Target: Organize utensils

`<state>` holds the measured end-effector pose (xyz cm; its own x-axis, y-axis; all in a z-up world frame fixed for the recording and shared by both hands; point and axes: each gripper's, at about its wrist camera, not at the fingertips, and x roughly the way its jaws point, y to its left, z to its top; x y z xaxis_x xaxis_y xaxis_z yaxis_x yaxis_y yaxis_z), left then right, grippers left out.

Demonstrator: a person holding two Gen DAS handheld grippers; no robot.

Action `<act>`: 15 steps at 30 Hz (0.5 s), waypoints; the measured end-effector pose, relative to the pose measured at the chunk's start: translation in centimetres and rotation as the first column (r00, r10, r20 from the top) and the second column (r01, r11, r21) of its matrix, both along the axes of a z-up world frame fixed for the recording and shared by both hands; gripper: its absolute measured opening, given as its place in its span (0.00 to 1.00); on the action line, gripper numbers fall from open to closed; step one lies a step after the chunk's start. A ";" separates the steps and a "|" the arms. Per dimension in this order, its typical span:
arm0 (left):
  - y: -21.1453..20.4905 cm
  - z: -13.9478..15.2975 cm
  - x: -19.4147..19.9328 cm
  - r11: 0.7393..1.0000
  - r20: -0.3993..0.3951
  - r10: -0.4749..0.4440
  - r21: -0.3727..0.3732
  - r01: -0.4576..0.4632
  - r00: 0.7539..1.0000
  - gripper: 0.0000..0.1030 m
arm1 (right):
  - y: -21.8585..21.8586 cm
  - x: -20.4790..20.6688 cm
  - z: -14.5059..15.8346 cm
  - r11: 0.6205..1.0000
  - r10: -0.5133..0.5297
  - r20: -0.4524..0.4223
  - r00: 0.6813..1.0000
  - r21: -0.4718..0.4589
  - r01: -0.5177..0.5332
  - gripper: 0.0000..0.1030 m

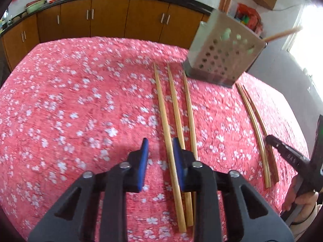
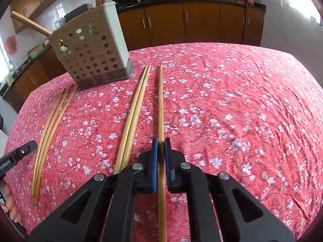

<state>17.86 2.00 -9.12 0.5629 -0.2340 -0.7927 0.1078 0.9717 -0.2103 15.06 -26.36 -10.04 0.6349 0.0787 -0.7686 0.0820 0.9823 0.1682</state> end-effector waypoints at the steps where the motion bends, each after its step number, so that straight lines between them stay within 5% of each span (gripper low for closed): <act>1: -0.2 -0.3 0.0 1.000 -0.001 -0.005 0.009 0.005 1.000 0.21 | 0.0 0.0 0.0 1.000 0.003 0.001 1.000 -0.006 -0.003 0.07; 7: -1.1 -0.6 -0.2 0.998 0.017 -0.019 0.060 0.018 1.000 0.09 | 0.0 -0.3 0.0 1.000 0.013 0.004 1.000 -0.023 -0.013 0.08; 15: 1.4 -0.6 1.5 0.994 0.024 0.075 0.079 -0.077 0.997 0.08 | -0.9 0.0 0.1 0.998 -0.019 0.009 1.000 -0.060 0.020 0.07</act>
